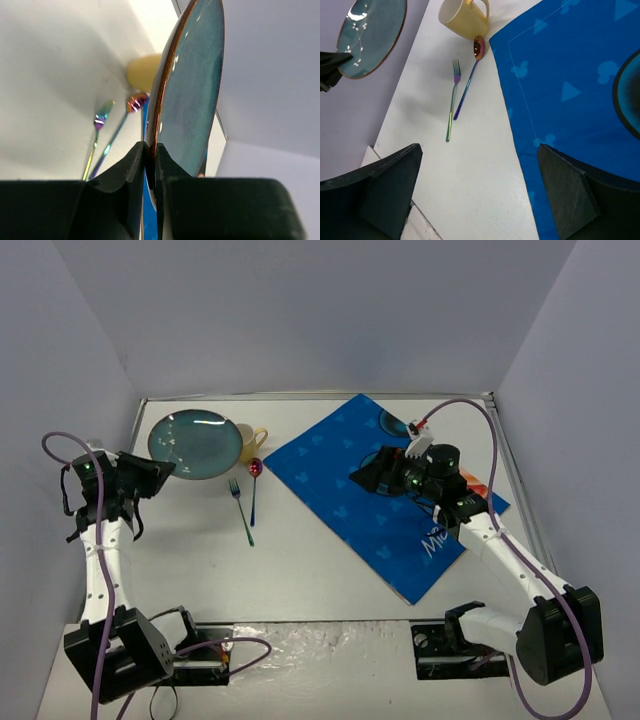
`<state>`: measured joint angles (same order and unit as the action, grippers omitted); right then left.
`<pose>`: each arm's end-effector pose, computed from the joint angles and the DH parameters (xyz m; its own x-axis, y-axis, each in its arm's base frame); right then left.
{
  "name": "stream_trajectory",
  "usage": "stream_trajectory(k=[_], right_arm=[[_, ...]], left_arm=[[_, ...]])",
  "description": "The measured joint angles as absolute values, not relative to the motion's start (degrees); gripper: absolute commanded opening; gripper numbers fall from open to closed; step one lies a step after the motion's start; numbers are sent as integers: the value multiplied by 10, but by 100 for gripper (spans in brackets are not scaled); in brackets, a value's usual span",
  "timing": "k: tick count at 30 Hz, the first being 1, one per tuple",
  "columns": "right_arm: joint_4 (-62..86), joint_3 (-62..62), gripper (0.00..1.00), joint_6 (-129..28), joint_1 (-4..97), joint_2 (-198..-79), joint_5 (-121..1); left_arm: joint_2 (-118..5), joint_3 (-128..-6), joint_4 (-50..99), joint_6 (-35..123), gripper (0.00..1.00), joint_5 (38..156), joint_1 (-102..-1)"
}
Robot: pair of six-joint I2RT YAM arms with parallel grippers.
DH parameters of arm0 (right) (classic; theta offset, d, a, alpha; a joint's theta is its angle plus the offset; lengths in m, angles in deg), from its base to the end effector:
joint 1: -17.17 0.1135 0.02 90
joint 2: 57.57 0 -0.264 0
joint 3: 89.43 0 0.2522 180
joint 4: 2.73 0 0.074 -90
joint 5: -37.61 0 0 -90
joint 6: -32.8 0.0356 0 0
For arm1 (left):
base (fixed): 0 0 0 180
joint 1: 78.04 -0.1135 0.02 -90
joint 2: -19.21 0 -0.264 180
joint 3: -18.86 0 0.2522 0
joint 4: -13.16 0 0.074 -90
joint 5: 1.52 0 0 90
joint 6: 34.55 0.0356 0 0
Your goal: Set the dinner table for one person
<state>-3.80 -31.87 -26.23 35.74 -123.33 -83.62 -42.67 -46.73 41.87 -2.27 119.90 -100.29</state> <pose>0.2452 0.1018 0.3053 -0.4920 0.2989 -0.8177 -0.5911 0.5749 0.5658 0.2309 0.0744 0.3185 -0.3054 -0.9045 -0.2978 -0.2697 0.3821 -0.8839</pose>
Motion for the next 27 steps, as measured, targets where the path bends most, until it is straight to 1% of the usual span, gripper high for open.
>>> stream_trajectory(k=[5,10,15,21,27], right_arm=[[-36,-290,94,-231,364,-1262,-840],[-38,-270,93,-195,377,-1302,-844],[-41,-249,92,-163,391,-1343,-845],[-48,-227,87,-144,404,-1368,-843],[-52,-218,80,-137,412,-1384,-841]], left_arm=[[-427,-467,422,-20,0,1247,-925],[-430,-468,408,-20,0,1266,-813],[-453,-469,367,-23,0,1276,-745],[-489,-472,332,-23,0,1266,-698],[-513,-472,308,-23,0,1264,-678]])
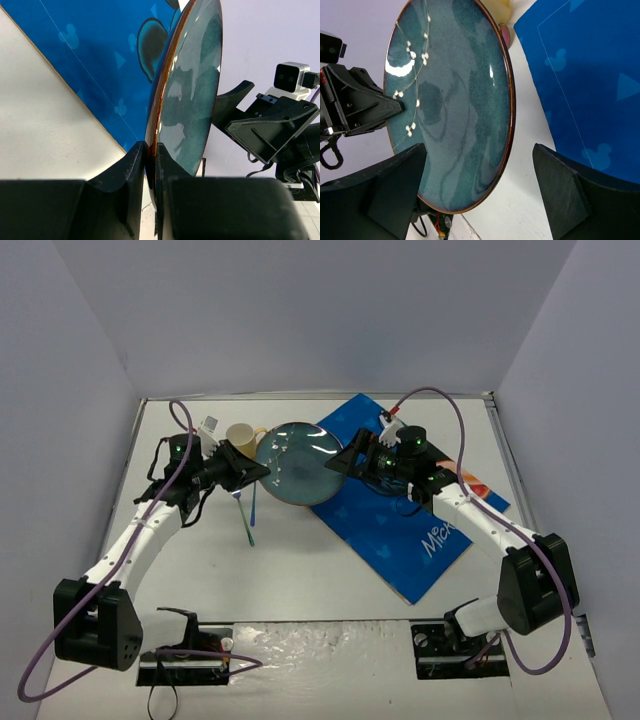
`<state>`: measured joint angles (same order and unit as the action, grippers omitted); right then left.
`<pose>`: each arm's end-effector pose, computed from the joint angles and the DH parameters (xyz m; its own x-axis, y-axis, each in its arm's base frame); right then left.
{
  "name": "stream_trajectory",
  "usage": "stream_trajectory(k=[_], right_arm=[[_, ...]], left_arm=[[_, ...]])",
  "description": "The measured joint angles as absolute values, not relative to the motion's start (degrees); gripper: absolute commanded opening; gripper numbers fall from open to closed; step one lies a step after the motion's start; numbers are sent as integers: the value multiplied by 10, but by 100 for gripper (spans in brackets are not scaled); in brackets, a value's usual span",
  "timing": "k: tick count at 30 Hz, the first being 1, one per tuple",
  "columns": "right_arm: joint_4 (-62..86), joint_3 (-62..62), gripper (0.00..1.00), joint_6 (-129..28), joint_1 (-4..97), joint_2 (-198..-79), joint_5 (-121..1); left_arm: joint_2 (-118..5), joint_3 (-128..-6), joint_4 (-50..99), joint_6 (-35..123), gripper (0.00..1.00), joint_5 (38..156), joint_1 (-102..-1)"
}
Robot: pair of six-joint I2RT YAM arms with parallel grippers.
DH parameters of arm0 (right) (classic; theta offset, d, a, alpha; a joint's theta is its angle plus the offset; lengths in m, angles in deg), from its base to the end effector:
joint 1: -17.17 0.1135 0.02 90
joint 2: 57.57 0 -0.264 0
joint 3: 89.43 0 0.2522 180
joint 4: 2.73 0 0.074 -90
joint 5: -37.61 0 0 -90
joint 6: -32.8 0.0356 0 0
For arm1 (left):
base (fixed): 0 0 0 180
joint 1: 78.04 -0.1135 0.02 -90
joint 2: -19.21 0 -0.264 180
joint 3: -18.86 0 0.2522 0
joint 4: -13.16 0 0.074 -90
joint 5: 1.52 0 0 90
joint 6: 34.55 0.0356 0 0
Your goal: Set the dinner table for one person
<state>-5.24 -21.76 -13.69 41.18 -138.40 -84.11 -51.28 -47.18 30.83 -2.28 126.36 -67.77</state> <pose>0.2902 0.1497 0.2974 -0.6857 0.3357 -0.6459 -0.4771 0.4628 0.7471 0.2695 -0.0710 0.3043 -0.7901 -0.5351 -0.2991 0.0607 0.4173 -0.9067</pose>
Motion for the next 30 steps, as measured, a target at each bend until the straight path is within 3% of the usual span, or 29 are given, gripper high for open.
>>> stream_trajectory(k=[3,8,17,20,21,25,30], right_arm=[[-53,-218,74,-137,413,-1394,-839],[-52,-218,54,-138,413,-1409,-832],[-55,-217,0,-131,411,-1419,-823],[-71,-213,0,-108,407,-1418,-828],[-73,-212,0,-106,407,-1417,-827],[-73,-218,0,-106,404,-1415,-825],[-67,-242,0,-115,398,-1405,-827]], left_arm=[[-520,-472,299,-23,0,1263,-673],[-528,-472,287,-23,0,1264,-667],[-541,-472,282,-21,0,1265,-660],[-552,-469,280,-23,0,1260,-663],[-555,-468,276,-24,3,1261,-664],[-560,-468,266,-21,41,1266,-662],[-561,-468,285,6,75,1266,-650]])
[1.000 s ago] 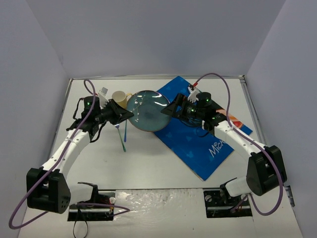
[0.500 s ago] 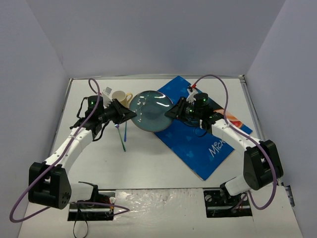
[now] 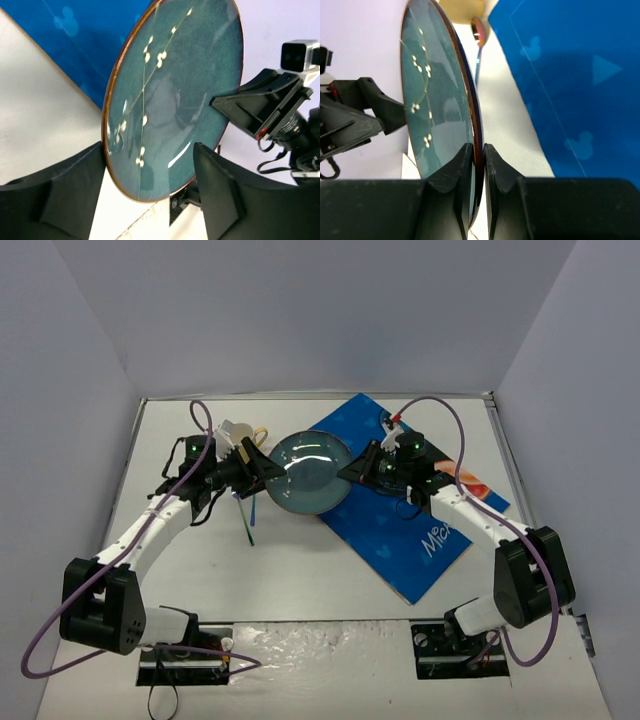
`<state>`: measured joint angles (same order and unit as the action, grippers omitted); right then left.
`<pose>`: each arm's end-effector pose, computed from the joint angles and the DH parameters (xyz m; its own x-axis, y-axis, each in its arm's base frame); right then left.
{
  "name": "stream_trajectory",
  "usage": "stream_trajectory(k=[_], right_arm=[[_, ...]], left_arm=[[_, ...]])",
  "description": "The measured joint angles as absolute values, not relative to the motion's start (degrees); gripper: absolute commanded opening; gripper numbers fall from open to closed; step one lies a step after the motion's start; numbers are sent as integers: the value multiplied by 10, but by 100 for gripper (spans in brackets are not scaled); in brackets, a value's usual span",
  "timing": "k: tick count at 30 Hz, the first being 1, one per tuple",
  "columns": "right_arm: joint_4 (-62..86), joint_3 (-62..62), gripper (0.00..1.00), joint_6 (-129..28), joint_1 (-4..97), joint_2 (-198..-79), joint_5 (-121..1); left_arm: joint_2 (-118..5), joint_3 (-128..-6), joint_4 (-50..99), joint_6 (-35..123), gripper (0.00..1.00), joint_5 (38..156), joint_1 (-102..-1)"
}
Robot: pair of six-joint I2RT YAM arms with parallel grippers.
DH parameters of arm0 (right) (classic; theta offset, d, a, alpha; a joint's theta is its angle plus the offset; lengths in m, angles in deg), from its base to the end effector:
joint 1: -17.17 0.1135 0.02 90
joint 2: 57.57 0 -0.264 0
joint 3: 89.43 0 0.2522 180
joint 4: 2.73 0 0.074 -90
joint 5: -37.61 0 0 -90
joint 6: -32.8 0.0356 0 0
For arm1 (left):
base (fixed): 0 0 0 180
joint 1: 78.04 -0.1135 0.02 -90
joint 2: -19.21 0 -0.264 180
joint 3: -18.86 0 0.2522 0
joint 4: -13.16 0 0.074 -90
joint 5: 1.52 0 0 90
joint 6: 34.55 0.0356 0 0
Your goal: Set the dinner table for one person
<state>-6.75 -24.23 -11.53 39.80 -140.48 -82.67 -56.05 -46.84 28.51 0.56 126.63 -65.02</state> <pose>0.2972 0.1433 0.2740 -0.7138 0.3717 -0.5936 -0.3919 0.4904 0.7784 0.2815 -0.0877 0.2840 -0.8275 -0.4689 -0.3088 0.0801 0.4457 -0.8916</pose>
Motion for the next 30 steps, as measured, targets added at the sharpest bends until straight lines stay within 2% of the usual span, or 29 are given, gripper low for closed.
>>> stream_trajectory(k=[3,5,14,22,30], right_arm=[[-58,-257,0,-125,386,-1397,-828],[-42,-269,0,-136,373,-1389,-820],[6,-315,0,-153,273,-1355,-798],[3,-318,0,-155,193,-1345,-807],[-113,-368,0,-134,93,-1376,-845]], left_arm=[[-560,-470,306,32,91,1260,-645],[-560,-474,322,51,97,1250,-646],[-538,-553,443,168,97,1159,-648],[-479,-607,564,286,97,984,-654],[-430,-578,595,348,97,858,-660]])
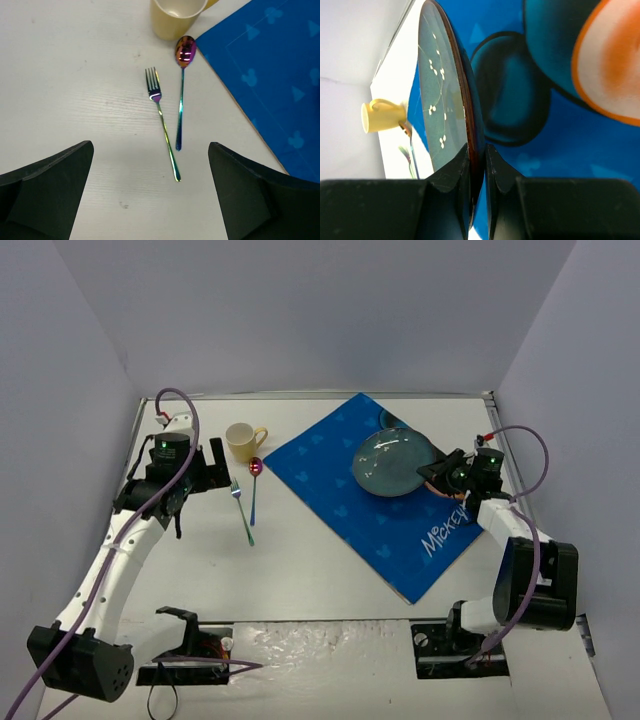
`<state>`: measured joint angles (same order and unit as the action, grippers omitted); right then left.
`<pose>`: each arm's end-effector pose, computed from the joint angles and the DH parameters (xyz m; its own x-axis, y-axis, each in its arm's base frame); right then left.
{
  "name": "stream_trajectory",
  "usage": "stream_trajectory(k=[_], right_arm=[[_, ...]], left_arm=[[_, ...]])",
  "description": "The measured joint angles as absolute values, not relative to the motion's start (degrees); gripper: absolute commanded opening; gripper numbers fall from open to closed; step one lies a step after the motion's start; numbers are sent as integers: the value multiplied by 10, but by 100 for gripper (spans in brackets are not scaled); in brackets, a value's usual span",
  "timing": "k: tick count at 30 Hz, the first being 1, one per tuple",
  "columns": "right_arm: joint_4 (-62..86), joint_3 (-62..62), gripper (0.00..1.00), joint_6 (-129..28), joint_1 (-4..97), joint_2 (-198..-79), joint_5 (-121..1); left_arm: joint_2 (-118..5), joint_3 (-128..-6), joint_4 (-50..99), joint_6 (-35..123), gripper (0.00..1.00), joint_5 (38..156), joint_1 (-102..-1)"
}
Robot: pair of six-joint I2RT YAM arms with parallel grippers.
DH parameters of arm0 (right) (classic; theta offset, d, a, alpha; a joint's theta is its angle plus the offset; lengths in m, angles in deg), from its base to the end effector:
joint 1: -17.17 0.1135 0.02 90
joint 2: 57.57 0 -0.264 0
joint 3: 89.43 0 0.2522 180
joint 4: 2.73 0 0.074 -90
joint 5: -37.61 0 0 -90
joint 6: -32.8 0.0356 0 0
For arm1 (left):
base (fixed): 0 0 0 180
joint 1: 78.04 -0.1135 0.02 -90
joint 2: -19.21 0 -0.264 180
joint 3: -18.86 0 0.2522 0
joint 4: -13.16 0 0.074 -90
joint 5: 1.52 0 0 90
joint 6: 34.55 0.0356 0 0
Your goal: Set the dinner table for one person
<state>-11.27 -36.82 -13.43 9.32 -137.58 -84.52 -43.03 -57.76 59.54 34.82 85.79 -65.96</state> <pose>0.2965 -0.0218 0.2238 -0.4961 0.6598 -0.5644 -0.0550 0.6249 0.7788 0.2294 -0.0474 0.3517 -0.5449 -0.2433 -0.8024 -0.0234 0.9610 -0.2755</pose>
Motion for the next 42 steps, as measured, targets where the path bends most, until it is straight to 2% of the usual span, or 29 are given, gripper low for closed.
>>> stream_trajectory(k=[14,29,30,33,34,38,42], right_arm=[[-280,-418,0,-115,88,-1479,-904],[-352,-448,0,-101,87,-1555,-909],[-352,-448,3,-101,87,-1556,-909],[-343,-447,34,-110,87,-1556,-908],[-334,-447,40,-119,87,-1555,-906],[-264,-436,51,-156,87,-1531,-883],[-168,-422,67,-202,89,-1478,-832]], left_arm=[[-434,-560,601,359,97,839,-680],[-434,-554,600,359,97,844,-688],[-434,-553,600,359,97,844,-689],[-434,-552,599,359,97,845,-691],[-434,-552,599,359,97,846,-691],[-449,-552,596,355,97,850,-691],[-480,-562,602,351,97,856,-691]])
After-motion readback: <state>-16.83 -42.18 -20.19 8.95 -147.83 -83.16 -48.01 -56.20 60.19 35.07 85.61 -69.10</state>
